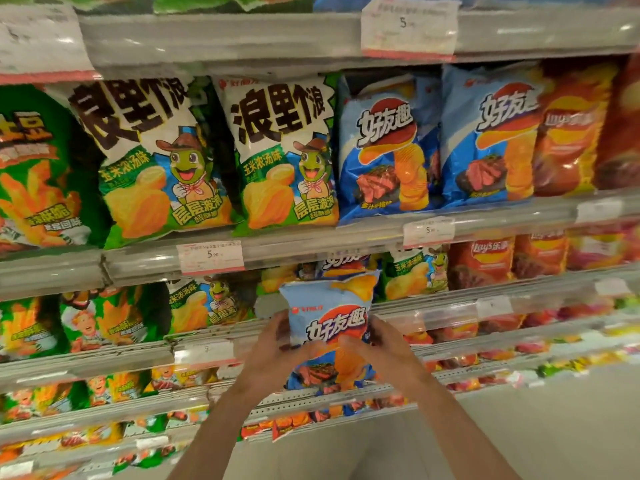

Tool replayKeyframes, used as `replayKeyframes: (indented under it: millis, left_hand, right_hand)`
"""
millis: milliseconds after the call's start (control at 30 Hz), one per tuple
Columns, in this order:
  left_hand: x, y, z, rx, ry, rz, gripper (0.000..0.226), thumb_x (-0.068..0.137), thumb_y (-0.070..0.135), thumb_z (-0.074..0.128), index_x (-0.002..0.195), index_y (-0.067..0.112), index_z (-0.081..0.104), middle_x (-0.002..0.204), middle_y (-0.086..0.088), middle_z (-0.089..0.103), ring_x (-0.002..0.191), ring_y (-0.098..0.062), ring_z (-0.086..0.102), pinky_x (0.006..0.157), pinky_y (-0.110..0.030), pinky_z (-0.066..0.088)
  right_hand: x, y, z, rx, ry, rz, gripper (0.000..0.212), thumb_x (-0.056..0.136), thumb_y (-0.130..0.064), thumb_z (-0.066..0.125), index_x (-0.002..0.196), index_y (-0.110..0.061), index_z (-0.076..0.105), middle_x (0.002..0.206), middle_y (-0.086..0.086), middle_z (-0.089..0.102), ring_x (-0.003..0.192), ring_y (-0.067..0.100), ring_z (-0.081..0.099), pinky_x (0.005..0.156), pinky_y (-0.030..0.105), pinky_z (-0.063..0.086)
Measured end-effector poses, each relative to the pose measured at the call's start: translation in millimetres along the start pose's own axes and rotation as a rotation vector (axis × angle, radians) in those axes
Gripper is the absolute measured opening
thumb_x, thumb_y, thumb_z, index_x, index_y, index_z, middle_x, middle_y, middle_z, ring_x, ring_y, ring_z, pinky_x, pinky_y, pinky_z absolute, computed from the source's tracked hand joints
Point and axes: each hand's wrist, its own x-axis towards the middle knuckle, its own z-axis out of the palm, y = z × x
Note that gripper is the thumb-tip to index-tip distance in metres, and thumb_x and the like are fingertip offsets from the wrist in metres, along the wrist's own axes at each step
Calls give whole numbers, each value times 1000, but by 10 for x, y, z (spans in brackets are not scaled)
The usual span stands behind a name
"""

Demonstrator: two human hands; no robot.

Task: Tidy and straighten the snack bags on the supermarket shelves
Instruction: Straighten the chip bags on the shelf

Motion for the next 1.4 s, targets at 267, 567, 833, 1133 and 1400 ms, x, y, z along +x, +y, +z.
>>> replayKeyframes:
  millis: [267,567,833,1133,1400]
  left_hand:
    - [150,103,785,-81,71,47,59,70,33,86,124,24,64,115,13,77,106,-6,72,80,-18,57]
    - [158,142,1177,-179,276,54,43,83,10,82,120,24,65,108,18,77,99,0,72,74,-9,54]
    - [105,249,1176,-138,419,99,42,81,27,82,119,27,66,105,22,76,96,4,71,71,-7,53]
    - [110,264,1078,-121,482,114,48,75,41,81,117,24,65,101,18,76,94,3,71,67,-8,53]
    - [108,236,890,-81,499,139,42,83,38,79,119,23,64,105,19,74,98,3,70,71,-10,55]
  right_hand:
    - [-18,3,-840,-39,-4,-39,41,85,-40,80,124,-30,69,110,-21,76,103,-5,68,81,8,50]
    - [243,-50,-1633,-295,415,-213,60,95,-52,63,144,-19,54,141,1,55,129,19,54,107,43,48]
    - [742,-7,-1663,-249,318,-139,55,99,-39,64,144,-13,45,114,-19,62,114,18,60,77,7,41]
    - [862,-42,-1773,-147,352,-202,39,97,-39,68,122,-13,55,97,-7,66,88,10,64,66,8,47]
    - [675,-131,-1785,-81,293,-197,27,97,-41,66,118,-26,60,103,-12,73,95,4,68,84,27,54]
